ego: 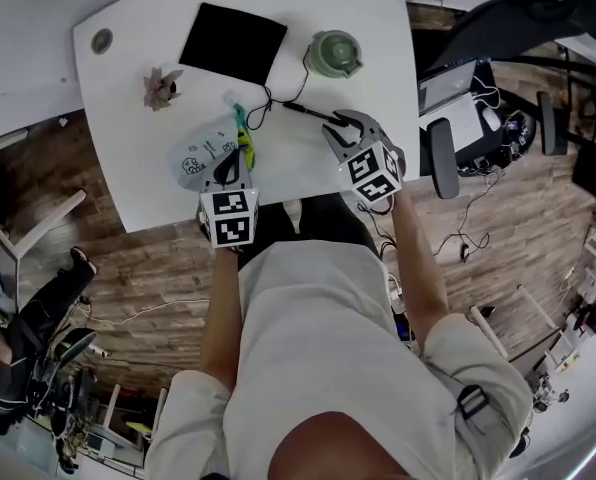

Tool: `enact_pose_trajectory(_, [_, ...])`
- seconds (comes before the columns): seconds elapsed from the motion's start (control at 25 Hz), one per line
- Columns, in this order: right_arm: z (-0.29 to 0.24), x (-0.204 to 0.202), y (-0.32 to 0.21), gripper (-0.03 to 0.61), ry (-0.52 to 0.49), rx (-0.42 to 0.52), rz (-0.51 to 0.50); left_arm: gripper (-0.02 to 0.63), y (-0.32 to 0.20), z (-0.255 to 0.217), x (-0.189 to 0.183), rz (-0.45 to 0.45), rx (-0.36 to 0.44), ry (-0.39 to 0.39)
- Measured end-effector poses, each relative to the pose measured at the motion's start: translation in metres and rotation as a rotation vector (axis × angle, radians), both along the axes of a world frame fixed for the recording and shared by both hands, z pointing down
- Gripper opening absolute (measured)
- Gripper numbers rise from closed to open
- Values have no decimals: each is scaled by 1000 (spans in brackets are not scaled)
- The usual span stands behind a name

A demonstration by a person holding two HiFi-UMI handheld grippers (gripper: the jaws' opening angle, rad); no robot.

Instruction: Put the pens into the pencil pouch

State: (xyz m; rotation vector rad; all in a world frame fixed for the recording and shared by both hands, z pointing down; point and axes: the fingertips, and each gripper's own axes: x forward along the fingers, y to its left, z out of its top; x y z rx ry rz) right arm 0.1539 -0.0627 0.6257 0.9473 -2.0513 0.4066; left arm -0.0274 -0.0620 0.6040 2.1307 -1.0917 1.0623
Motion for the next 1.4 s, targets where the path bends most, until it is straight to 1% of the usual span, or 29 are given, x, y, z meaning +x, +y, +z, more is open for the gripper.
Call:
enact_pose_trajectory(0.32, [17,16,9,120,18,-42,8,-5,1,3,6,9,-9,-8])
enact_pose_trajectory(0.52, [29,20,15,109,32,-73,-7,-5,2,3,6,3,-12,-7])
enact_pose_trajectory(0.76, [35,19,19,69,31,-87,-7,-5,2,2,5,1,-11,-1])
enact_pose_trajectory(0.88, [36,18,20,61,33,-94,-12,-5,2,2,5,-1,-9,3])
enact_pose_trajectory(1.16, [24,13,23,60,10,-106,-22,-5,0,-2,4,-10,5,14])
enact_pose_trajectory(1.4, [2,-2,31,60,-9,-93,-78,-5,-1,-8,0,-27,20,23])
